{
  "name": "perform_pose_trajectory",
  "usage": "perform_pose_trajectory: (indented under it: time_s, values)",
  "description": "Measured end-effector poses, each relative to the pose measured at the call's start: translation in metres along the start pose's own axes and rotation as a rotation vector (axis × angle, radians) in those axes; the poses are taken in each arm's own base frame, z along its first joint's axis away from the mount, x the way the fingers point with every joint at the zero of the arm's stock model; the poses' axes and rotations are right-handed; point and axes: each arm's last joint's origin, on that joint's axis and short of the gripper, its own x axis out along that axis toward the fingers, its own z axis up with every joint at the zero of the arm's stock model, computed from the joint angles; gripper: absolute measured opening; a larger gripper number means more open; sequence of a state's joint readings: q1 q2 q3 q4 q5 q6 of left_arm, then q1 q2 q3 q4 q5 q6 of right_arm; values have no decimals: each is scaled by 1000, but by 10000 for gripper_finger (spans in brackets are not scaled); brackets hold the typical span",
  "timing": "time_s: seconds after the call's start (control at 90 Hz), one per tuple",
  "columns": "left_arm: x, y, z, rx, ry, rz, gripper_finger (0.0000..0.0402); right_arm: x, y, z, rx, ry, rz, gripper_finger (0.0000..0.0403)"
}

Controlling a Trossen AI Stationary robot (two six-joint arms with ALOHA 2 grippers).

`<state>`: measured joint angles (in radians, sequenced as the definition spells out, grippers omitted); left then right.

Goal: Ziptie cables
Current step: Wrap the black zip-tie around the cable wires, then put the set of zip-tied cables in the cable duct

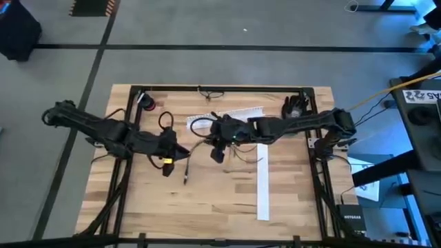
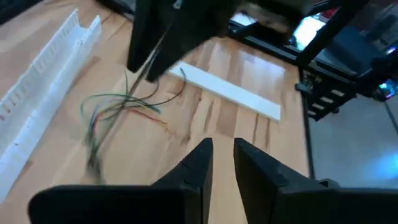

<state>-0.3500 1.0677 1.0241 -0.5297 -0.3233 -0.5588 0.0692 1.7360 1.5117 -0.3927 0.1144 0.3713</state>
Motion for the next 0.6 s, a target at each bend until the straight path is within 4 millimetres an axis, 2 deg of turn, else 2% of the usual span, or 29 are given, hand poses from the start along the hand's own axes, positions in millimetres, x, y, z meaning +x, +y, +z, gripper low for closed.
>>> perform_pose_trajectory:
  time_s: [0.067,0.167,0.267,0.422,0.6]
  values:
    - [4,1,-2,11,27,6,59,-12,-4,9,53,34,24,143]
    - [14,1,-4,51,72,1,59,-43,-4,23,78,74,53,196]
    - [30,5,-6,53,128,-3,59,-65,-6,20,24,158,25,235]
    - [56,14,-10,11,241,-8,59,-60,-15,3,-96,247,-50,260]
    - [70,33,-4,-77,260,44,59,-36,-46,-6,-214,226,28,256]
